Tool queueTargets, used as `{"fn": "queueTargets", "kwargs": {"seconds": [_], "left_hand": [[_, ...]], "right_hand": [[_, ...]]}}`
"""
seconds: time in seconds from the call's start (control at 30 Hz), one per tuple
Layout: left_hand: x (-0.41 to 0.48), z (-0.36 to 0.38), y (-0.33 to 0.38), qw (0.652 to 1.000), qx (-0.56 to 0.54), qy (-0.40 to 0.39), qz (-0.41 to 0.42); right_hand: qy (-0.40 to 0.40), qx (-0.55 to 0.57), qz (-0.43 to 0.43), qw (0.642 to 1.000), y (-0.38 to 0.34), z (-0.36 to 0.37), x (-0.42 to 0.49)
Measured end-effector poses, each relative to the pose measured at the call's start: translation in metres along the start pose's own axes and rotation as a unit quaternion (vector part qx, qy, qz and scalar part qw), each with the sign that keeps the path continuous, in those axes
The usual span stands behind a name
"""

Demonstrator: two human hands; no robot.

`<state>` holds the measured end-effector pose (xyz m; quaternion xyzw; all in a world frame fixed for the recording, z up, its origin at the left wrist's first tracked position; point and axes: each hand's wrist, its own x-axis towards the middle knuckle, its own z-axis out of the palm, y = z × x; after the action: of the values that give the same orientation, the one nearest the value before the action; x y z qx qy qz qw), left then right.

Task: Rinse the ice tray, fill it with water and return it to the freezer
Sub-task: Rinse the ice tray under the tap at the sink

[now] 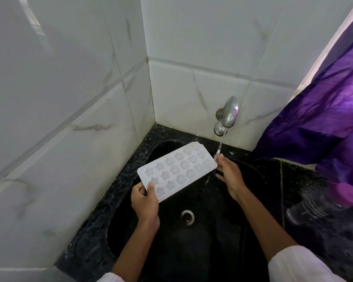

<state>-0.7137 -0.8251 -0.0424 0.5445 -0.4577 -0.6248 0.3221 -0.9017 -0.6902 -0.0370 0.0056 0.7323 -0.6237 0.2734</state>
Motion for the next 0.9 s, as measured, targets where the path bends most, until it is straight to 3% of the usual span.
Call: {"fn": "queueTargets", "kwargs": {"seconds": [0.3, 0.5, 0.73, 0.9], "left_hand": [[-0.004, 0.002, -0.008, 0.999, 0.020, -0.043, -0.015], [-0.010, 0.004, -0.004, 0.997, 0.039, -0.072, 0.014], [-0.007, 0.000, 0.000, 0.995, 0.049, -0.085, 0.019], [-0.013, 0.001, -0.002, 0.994, 0.046, -0.100, 0.015]], "right_hand": [[-0.051, -0.076, -0.014, 0.996, -0.017, -0.015, 0.004], [-0.004, -0.115, -0.022, 0.993, -0.010, -0.009, 0.013], [-0.035, -0.043, 0.055, 0.997, -0.013, -0.011, 0.014], [0.036, -0.073, 0.003, 0.997, -0.014, -0.004, 0.019]]}}
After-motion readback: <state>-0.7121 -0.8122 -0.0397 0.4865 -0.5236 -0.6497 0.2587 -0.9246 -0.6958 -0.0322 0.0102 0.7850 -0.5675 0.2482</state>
